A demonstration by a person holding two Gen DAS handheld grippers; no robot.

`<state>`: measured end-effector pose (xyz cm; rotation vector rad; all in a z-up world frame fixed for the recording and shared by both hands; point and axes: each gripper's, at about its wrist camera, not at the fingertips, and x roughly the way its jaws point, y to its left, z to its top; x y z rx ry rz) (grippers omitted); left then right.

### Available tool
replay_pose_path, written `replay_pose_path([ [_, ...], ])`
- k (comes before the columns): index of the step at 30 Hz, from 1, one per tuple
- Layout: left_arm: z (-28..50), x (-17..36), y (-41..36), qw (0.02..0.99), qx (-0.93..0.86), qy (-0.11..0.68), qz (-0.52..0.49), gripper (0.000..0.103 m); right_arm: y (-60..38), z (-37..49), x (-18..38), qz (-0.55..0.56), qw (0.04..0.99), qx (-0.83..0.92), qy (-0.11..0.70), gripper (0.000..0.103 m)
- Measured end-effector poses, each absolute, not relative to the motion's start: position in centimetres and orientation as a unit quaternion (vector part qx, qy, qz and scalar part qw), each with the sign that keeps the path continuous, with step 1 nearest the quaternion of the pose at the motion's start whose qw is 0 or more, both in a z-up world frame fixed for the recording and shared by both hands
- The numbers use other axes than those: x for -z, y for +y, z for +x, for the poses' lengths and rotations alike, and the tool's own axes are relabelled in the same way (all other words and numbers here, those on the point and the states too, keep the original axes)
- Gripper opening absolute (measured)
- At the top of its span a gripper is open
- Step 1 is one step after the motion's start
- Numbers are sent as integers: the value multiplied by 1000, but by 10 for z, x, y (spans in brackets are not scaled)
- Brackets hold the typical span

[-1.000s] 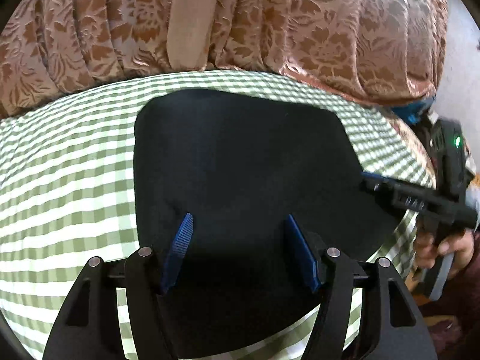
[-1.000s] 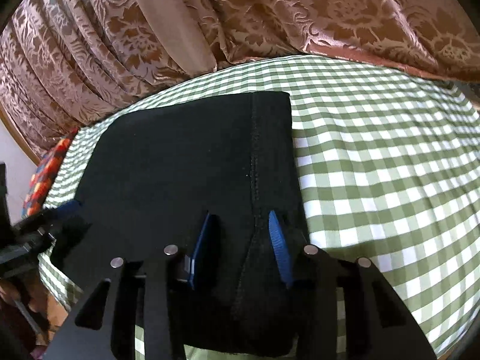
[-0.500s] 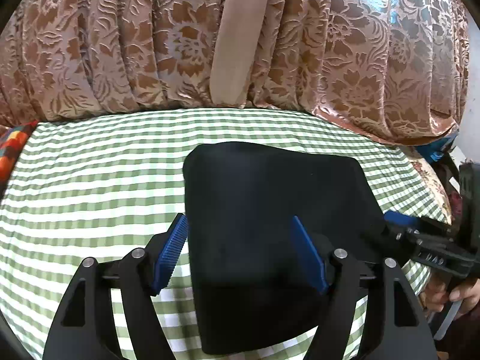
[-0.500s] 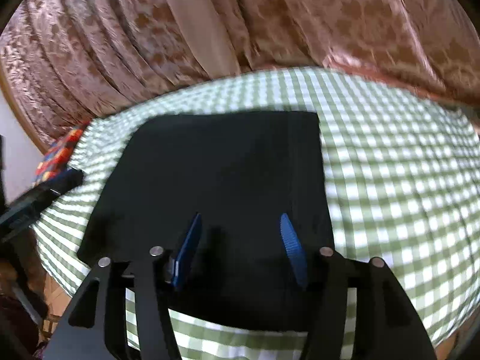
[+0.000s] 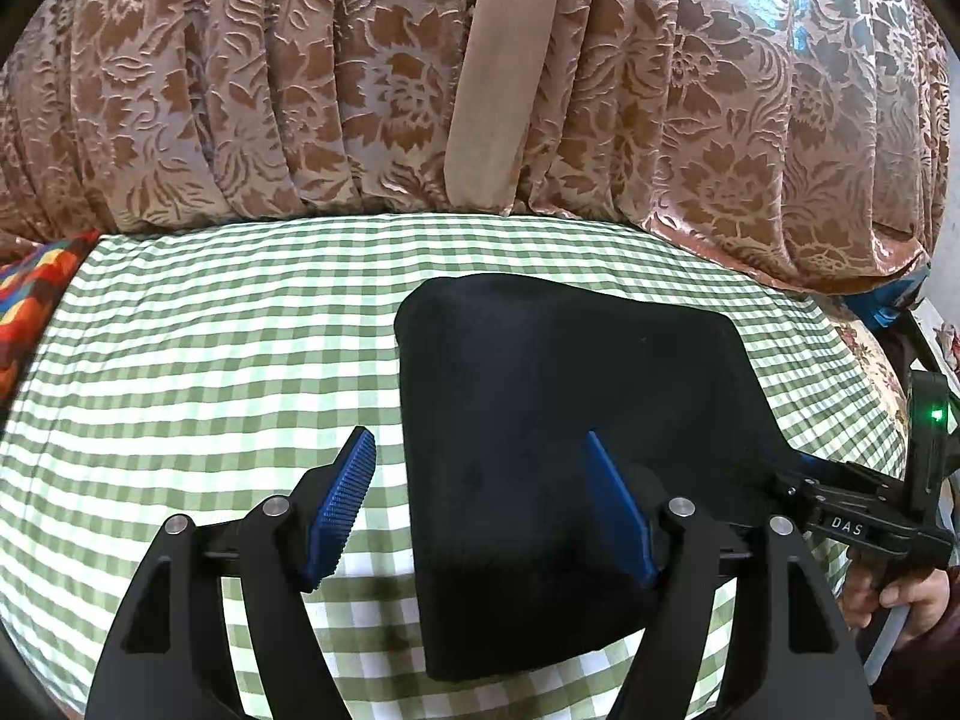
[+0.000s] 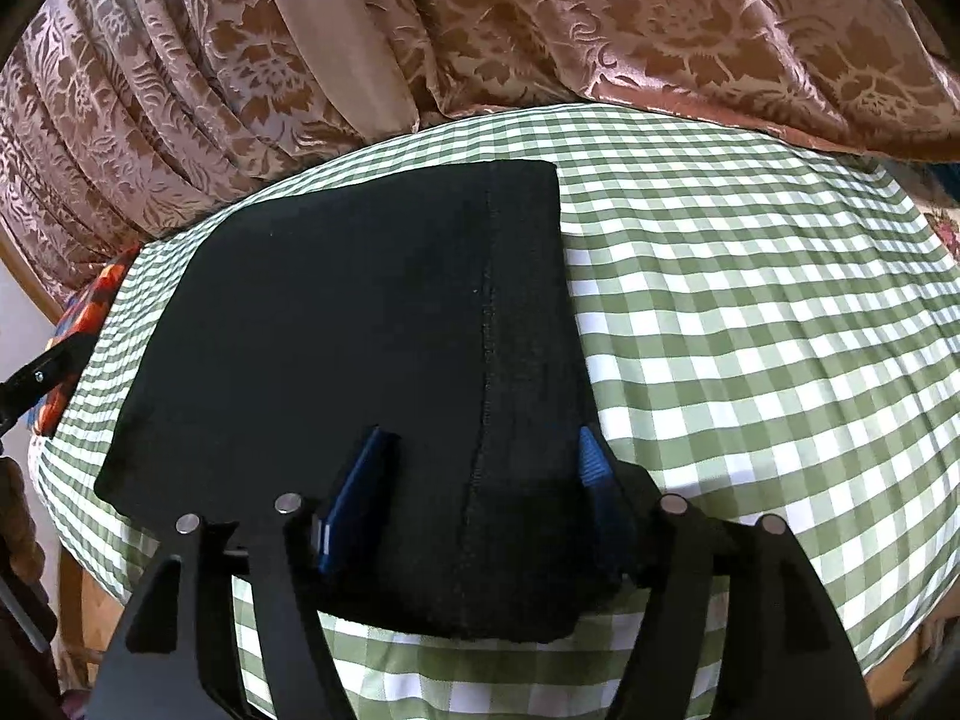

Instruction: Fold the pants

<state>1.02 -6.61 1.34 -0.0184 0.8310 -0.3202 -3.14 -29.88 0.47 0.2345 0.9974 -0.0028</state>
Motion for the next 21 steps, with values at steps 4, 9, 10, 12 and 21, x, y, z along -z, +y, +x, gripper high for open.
replay_pose_path([
  [4, 8, -13, -63, 904, 153, 400, -7, 70, -304, -31, -5, 122, 867, 2, 483, 75],
  [9, 12, -8, -60, 901, 146, 408, -9, 72, -313, -31, -8, 136, 864, 4, 484, 86],
  [10, 13, -7, -60, 901, 145, 409, -10, 74, -314, -31, -8, 139, 864, 4, 483, 87],
  [12, 16, -3, -59, 899, 146, 413, -11, 74, -321, -32, -9, 156, 862, 1, 483, 91],
  [21, 32, 24, -38, 871, 190, 449, -57, 74, -350, -25, -18, 253, 850, -63, 458, 99],
])
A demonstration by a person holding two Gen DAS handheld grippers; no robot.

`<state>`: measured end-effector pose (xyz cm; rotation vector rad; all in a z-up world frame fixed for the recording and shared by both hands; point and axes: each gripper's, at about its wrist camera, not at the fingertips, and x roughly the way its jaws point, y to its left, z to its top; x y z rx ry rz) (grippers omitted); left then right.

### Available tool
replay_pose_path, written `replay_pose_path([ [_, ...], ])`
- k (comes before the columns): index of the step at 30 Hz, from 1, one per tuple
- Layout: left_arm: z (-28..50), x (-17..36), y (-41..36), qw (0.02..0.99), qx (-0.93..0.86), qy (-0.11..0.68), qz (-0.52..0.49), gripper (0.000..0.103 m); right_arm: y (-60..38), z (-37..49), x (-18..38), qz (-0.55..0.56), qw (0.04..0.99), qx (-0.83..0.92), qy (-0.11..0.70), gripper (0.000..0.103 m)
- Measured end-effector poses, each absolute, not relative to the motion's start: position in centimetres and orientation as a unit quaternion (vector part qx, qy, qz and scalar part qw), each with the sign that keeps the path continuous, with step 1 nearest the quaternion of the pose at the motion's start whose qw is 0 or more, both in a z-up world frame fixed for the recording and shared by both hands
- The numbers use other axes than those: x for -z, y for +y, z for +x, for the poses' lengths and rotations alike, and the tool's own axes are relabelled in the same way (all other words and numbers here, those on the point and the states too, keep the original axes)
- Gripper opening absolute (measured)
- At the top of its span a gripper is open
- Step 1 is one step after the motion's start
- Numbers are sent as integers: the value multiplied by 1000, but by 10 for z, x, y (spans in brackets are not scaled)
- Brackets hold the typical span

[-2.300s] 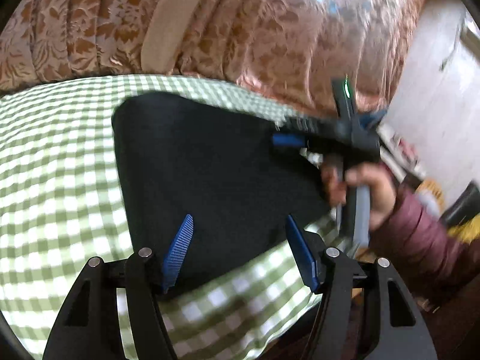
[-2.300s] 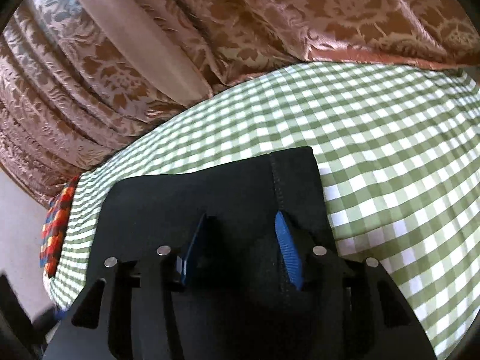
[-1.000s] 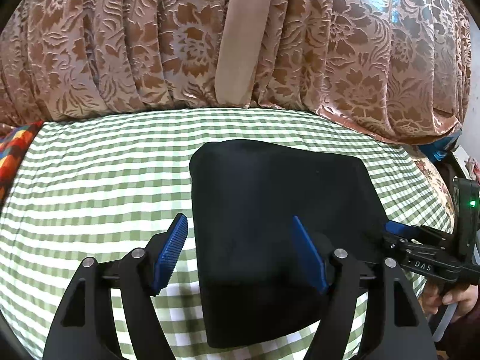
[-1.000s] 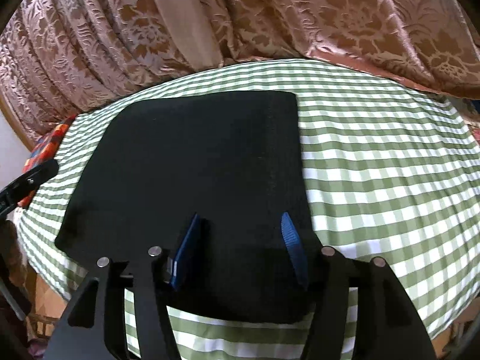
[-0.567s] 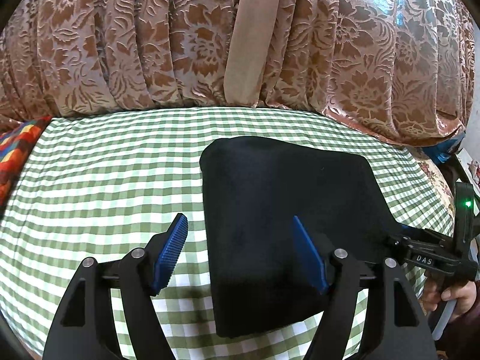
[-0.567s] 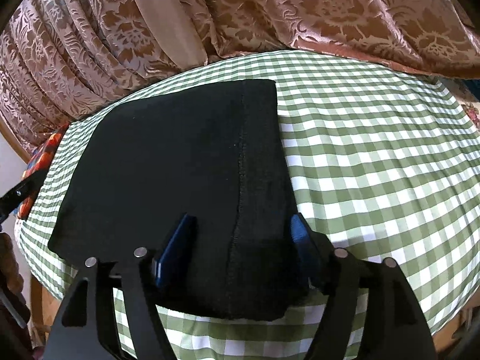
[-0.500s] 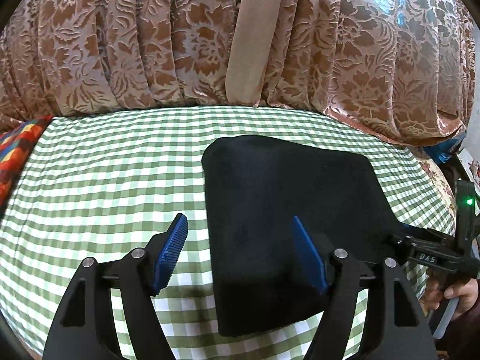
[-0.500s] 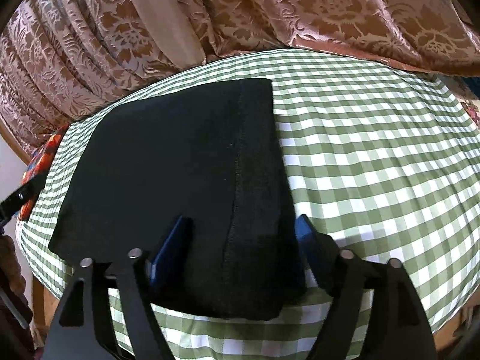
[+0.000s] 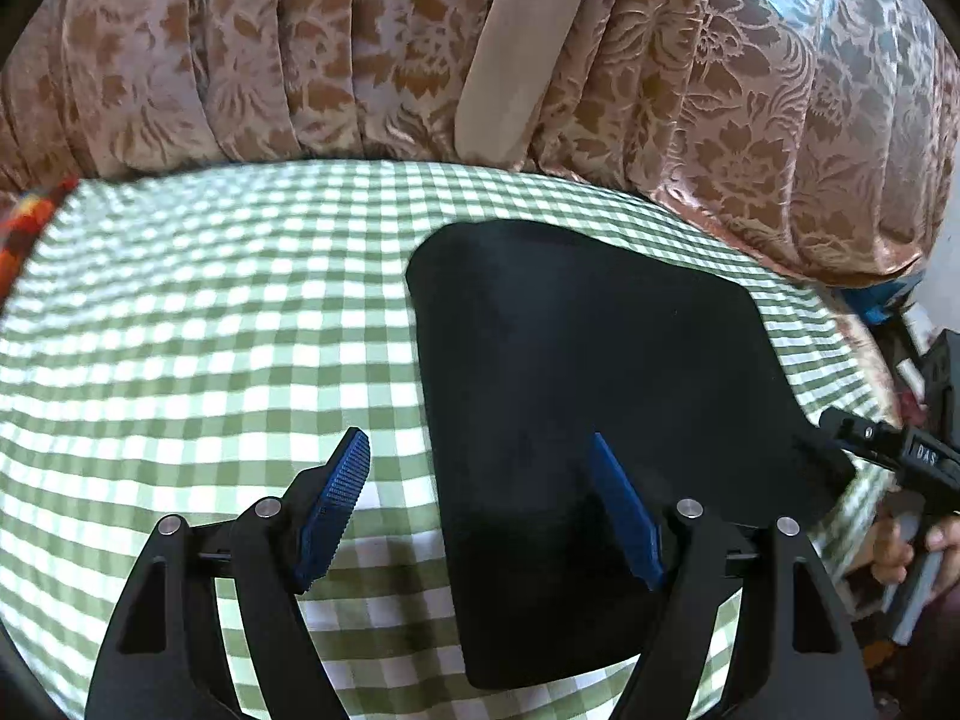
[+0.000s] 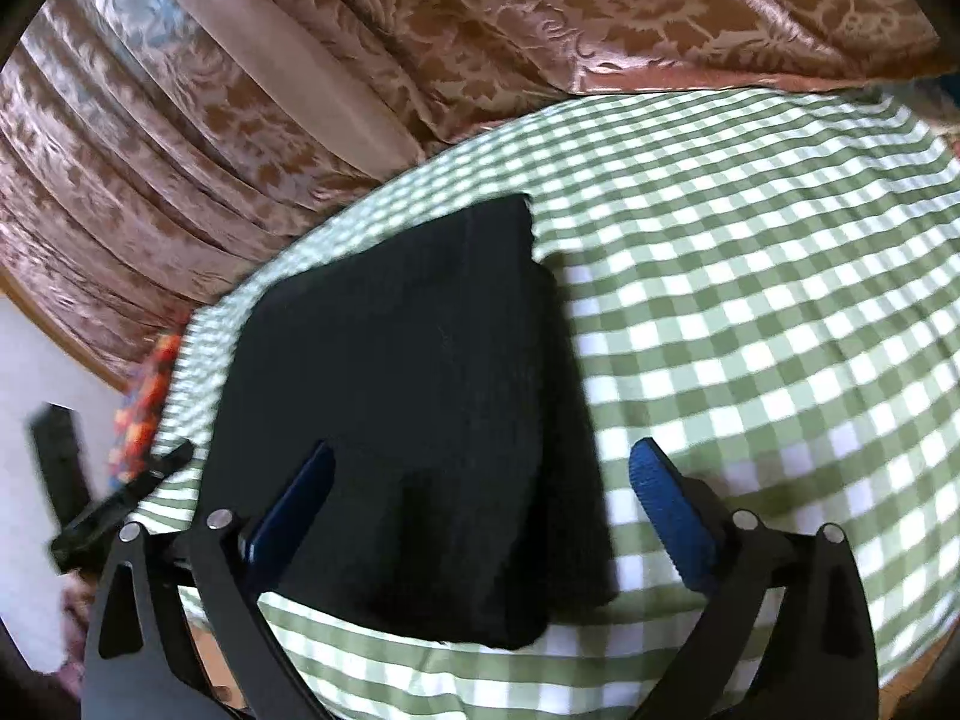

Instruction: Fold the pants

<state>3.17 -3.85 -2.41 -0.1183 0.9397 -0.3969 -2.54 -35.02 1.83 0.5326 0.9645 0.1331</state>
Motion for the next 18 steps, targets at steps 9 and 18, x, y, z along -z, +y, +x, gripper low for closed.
replay_pose_path([
  [9, 65, 38, 20, 812, 251, 482, -213, 75, -372, 13, 6, 313, 817, -118, 469, 98],
  [18, 102, 64, -3, 752, 318, 512, -267, 82, -364, 40, 32, 279, 792, -144, 523, 76],
])
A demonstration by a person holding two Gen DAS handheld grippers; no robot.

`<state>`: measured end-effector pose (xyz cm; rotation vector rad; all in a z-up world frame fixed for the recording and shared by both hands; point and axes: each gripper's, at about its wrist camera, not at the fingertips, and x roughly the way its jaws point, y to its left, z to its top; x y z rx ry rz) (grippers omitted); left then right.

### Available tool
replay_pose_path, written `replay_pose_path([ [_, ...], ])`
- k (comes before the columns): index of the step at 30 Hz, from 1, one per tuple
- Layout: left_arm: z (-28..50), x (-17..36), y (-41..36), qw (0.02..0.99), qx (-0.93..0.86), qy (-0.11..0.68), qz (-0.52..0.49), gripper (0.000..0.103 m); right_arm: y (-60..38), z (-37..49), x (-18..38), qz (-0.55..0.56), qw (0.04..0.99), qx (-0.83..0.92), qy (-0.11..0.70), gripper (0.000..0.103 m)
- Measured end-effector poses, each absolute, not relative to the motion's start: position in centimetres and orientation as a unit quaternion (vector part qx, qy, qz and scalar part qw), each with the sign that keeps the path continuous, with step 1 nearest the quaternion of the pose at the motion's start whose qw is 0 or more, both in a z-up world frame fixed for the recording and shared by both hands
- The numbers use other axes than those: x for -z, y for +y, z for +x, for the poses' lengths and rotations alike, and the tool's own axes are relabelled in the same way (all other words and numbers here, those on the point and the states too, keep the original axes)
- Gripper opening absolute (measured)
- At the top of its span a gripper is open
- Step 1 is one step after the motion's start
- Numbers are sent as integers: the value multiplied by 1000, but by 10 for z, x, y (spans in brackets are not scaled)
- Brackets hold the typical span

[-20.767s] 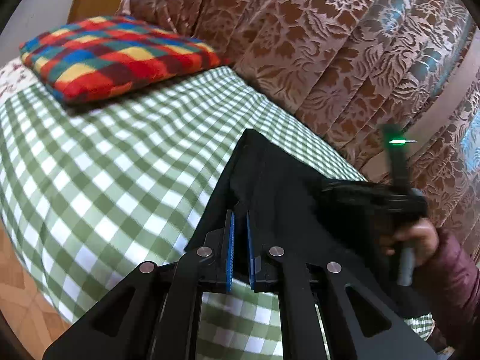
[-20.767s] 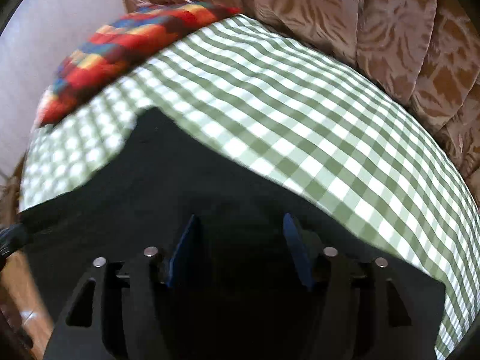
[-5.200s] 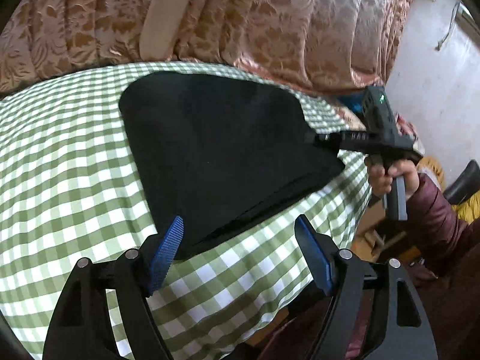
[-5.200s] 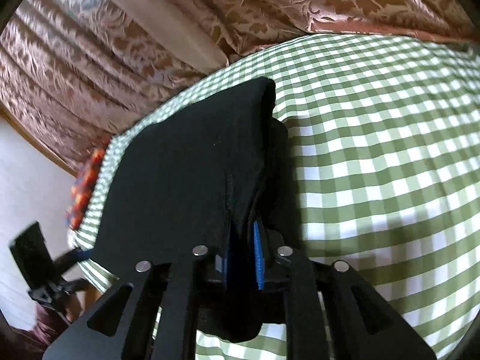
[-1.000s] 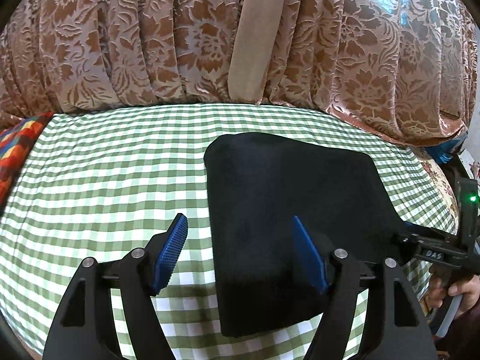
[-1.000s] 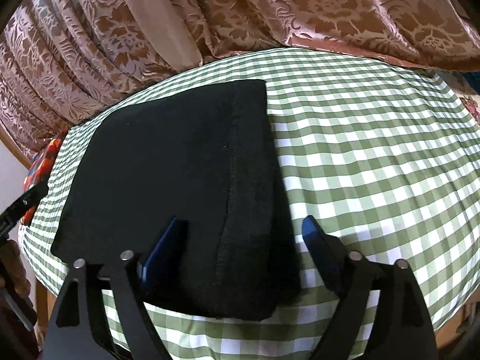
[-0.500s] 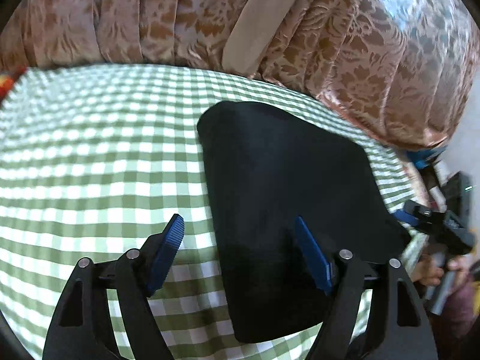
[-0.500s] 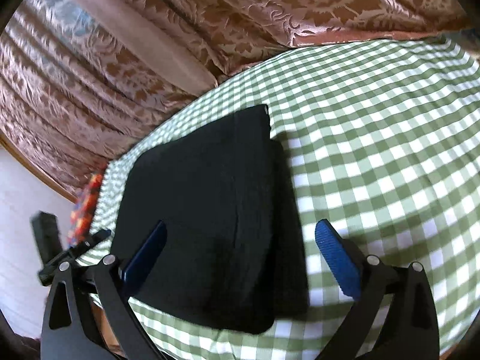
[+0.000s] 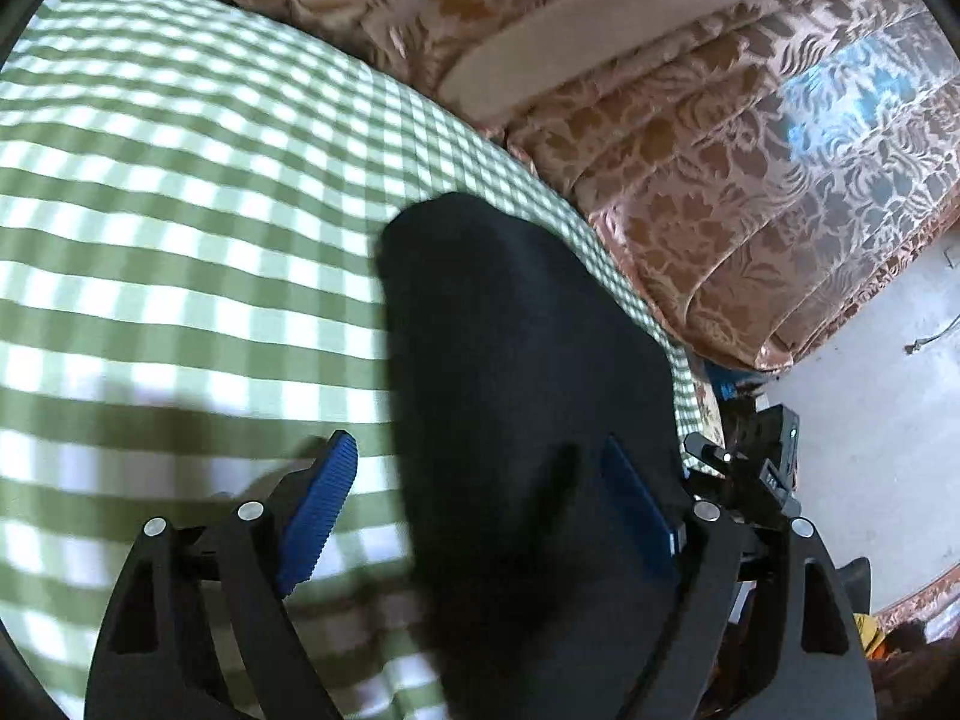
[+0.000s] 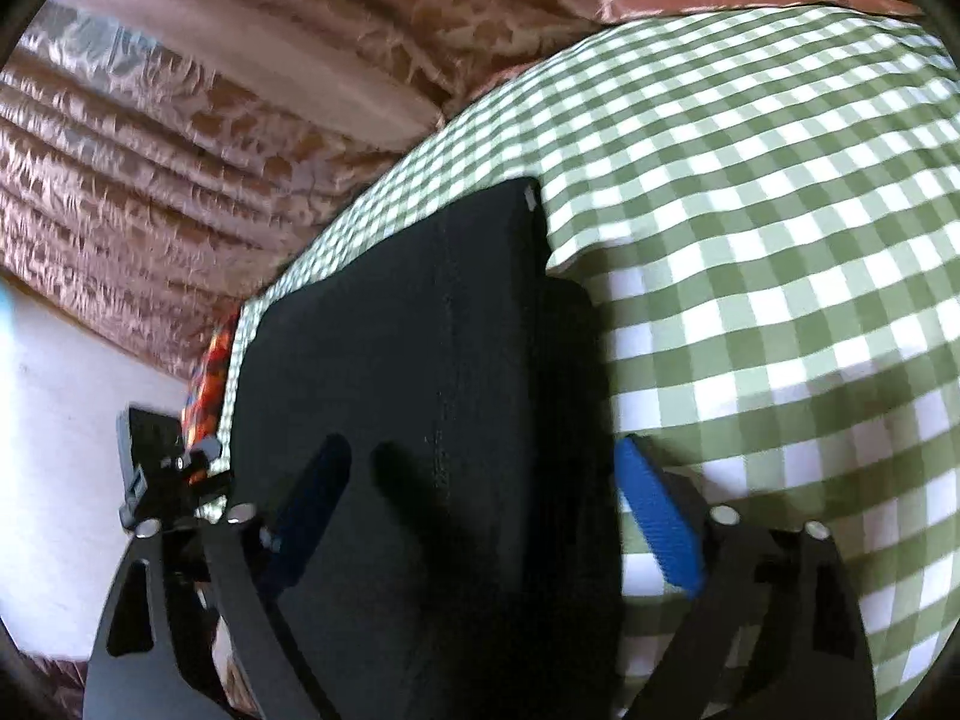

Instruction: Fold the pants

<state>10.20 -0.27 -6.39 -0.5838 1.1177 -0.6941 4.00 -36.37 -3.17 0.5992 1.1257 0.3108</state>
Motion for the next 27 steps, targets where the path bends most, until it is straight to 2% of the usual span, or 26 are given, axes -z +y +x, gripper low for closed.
replay_pose_path([
  [1, 103, 66, -8, 744, 331, 516, -266, 82, -361, 41, 36, 272, 790, -148, 529, 75],
  [3, 104, 73, -26, 728, 356, 529, -251, 82, -358, 39, 39, 269, 794, -162, 521, 61],
  [4, 103, 76, -35, 728, 361, 533, -236, 74, -357, 39, 36, 265, 796, -163, 518, 58],
  [5, 100, 76, -44, 737, 366, 527, -213, 66, -355, 37, 31, 258, 801, -164, 515, 50],
  [6, 98, 74, -46, 744, 367, 519, -207, 61, -352, 37, 26, 250, 805, -164, 512, 44],
  [8, 95, 67, -42, 749, 369, 504, -220, 45, -343, 37, 10, 225, 816, -168, 505, 40],
  [11, 86, 40, -36, 768, 378, 469, -217, 40, -333, 47, -12, 203, 829, -179, 489, 39],
  [18, 112, -19, -10, 813, 370, 402, -200, 39, -310, 125, -30, 185, 842, -213, 459, 40],
  [25, 186, -18, 19, 836, 311, 418, -170, 42, -290, 220, 12, 182, 830, -210, 484, 44],
  [27, 206, -7, 26, 837, 292, 432, -164, 45, -287, 238, 40, 175, 821, -190, 510, 49],
])
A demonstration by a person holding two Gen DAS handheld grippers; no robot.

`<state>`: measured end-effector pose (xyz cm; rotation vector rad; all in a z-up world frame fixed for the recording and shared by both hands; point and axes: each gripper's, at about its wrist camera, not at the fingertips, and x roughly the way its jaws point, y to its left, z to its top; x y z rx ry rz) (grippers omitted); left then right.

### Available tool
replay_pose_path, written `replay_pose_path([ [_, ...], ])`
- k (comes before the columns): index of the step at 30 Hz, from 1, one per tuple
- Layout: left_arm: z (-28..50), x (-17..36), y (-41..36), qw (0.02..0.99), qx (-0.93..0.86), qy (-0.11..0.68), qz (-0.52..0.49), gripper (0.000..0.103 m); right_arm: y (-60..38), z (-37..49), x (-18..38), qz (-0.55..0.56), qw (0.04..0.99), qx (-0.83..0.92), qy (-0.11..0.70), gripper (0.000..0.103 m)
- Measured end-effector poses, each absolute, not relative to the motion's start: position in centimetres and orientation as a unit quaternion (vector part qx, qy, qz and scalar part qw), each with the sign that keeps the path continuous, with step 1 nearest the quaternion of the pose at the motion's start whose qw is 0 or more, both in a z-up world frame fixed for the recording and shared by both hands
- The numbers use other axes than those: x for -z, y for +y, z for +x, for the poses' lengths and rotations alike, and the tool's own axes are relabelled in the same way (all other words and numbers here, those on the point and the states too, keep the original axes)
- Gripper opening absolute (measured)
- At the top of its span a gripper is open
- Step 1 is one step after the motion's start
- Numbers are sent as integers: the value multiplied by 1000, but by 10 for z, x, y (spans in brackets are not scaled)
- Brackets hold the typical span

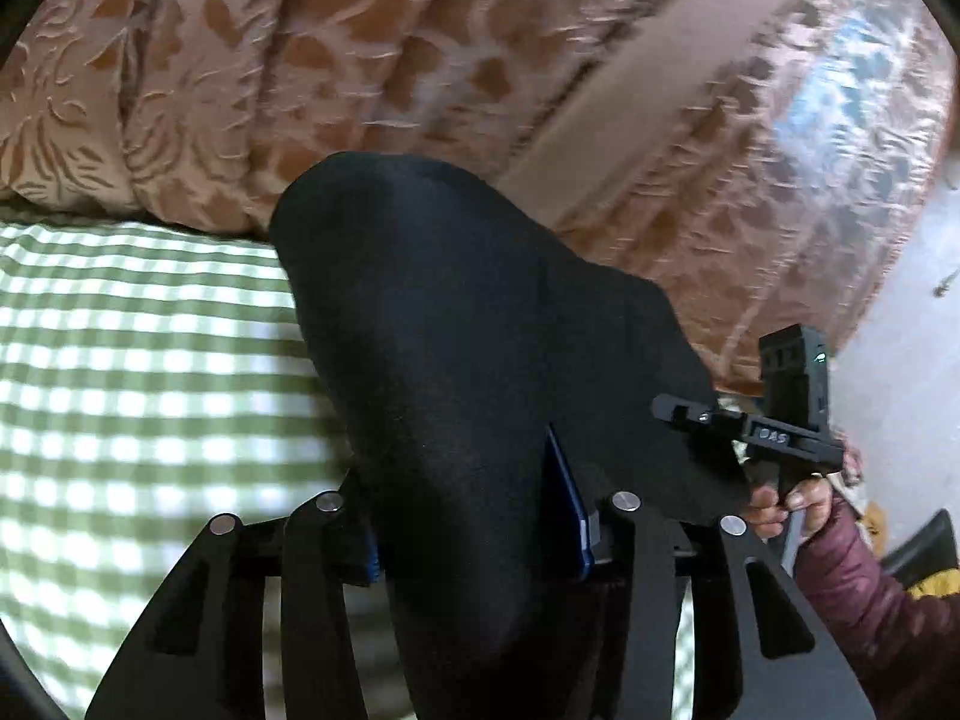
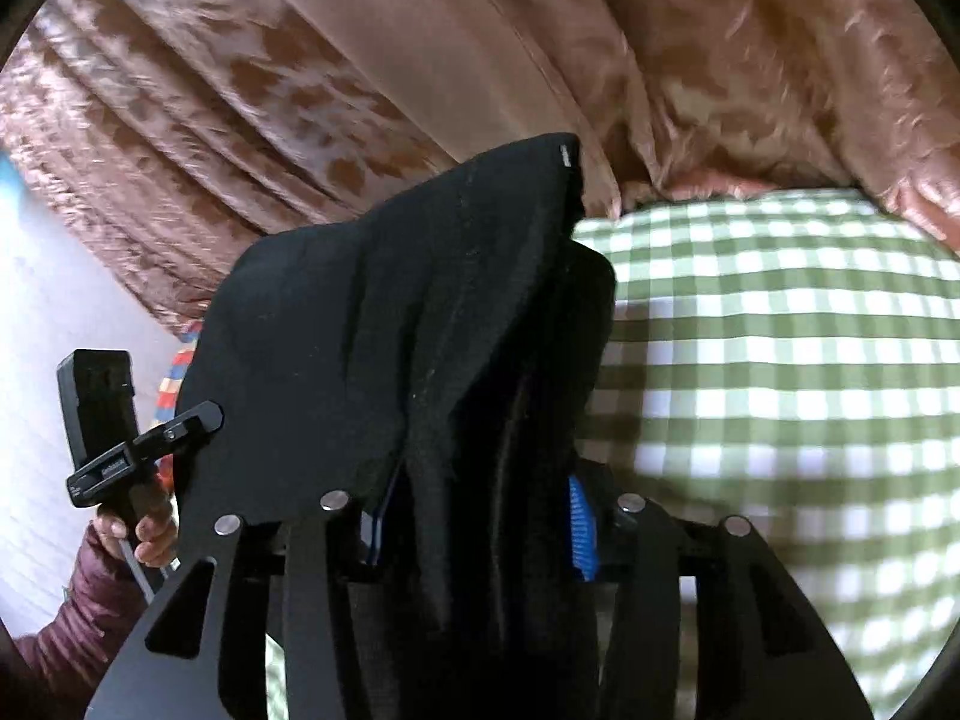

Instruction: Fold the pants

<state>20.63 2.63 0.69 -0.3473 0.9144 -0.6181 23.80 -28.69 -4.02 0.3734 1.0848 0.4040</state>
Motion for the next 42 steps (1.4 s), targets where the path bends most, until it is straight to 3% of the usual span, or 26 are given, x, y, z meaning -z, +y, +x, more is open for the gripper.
replay_pose_path([
  [1, 216, 3, 30, 835, 281, 443, -166, 46, -285, 244, 54, 167, 817, -178, 522, 52],
  [3, 232, 33, 34, 829, 241, 482, -149, 51, -287, 250, 77, 177, 815, -167, 526, 71],
  [5, 237, 61, 35, 824, 213, 504, -147, 62, -294, 250, 80, 194, 812, -169, 525, 73],
  [8, 233, 61, 43, 825, 207, 495, -177, 67, -294, 245, 66, 157, 824, -152, 523, 78],
  [11, 225, 42, 37, 848, 170, 483, -135, 69, -296, 235, 33, 108, 859, -104, 490, 73],
  [14, 199, 9, 41, 889, 117, 429, -107, 69, -290, 211, 1, 87, 882, -104, 451, 40],
  [17, 171, -15, 34, 913, 109, 384, -88, 69, -275, 187, -10, 76, 886, -142, 435, 30],
  [22, 147, 0, 1, 903, 126, 406, -54, 68, -242, 190, 34, 8, 867, -102, 488, 27],
  [25, 152, 30, -14, 888, 116, 441, -55, 69, -238, 192, 51, -6, 880, -77, 469, 28],
  [31, 147, 23, -14, 895, 87, 433, -68, 69, -234, 187, 47, -6, 886, -67, 459, 29],
  [38, 120, 0, -20, 911, 54, 406, -46, 69, -246, 162, 25, 26, 892, -48, 449, 46],
  [42, 103, -17, -21, 919, 49, 388, -43, 69, -246, 142, 13, 28, 899, -53, 435, 46],
])
